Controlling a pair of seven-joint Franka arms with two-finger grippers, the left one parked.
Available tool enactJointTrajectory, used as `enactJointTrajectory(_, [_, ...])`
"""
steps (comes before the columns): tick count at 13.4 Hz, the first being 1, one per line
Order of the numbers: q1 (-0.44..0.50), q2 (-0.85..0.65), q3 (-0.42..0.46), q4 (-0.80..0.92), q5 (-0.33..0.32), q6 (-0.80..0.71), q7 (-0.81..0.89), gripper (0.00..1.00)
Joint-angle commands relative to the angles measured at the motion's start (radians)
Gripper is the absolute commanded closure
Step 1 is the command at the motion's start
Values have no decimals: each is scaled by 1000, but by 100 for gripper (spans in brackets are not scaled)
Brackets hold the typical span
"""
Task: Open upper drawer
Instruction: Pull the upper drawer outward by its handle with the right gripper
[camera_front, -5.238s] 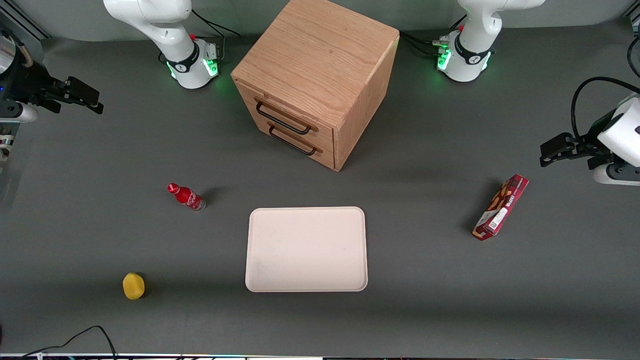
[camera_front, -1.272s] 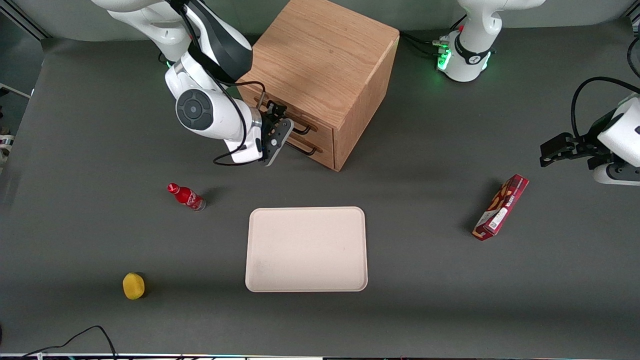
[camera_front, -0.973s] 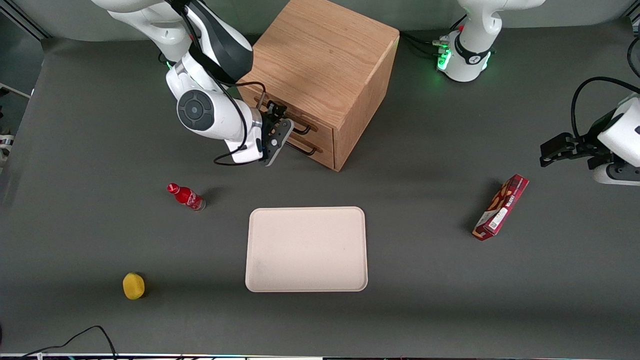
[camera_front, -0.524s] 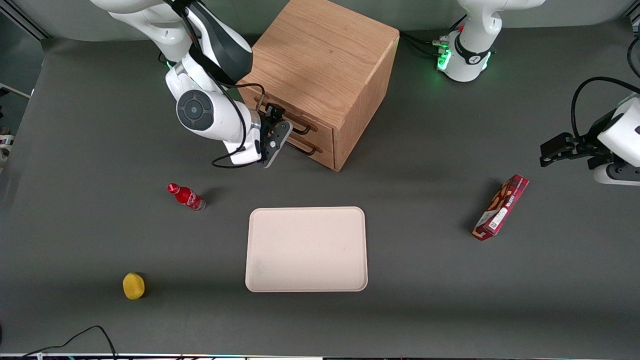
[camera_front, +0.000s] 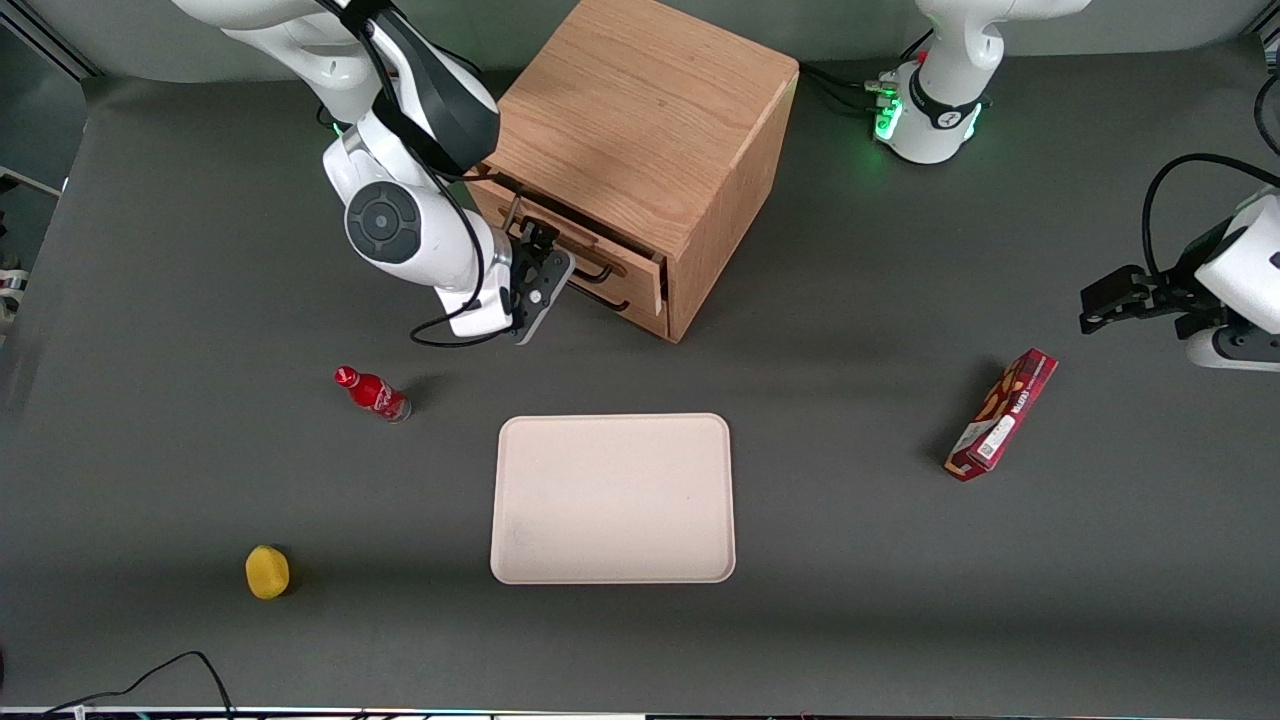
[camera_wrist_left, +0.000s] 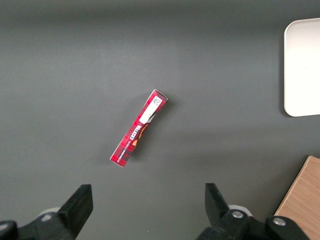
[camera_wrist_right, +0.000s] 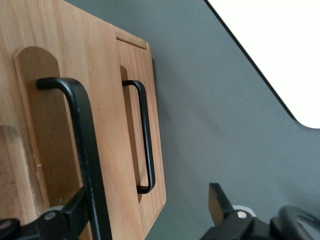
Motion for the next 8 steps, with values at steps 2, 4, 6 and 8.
enactJointTrajectory(2, [0, 28, -20, 42, -38, 5, -22, 0])
enactJointTrajectory(4, [0, 40, -24, 57, -49, 5, -22, 0])
enactJointTrajectory(6, [0, 57, -39, 75, -65, 5, -22, 0])
enactJointTrajectory(8, [0, 79, -41, 95, -85, 3, -22, 0])
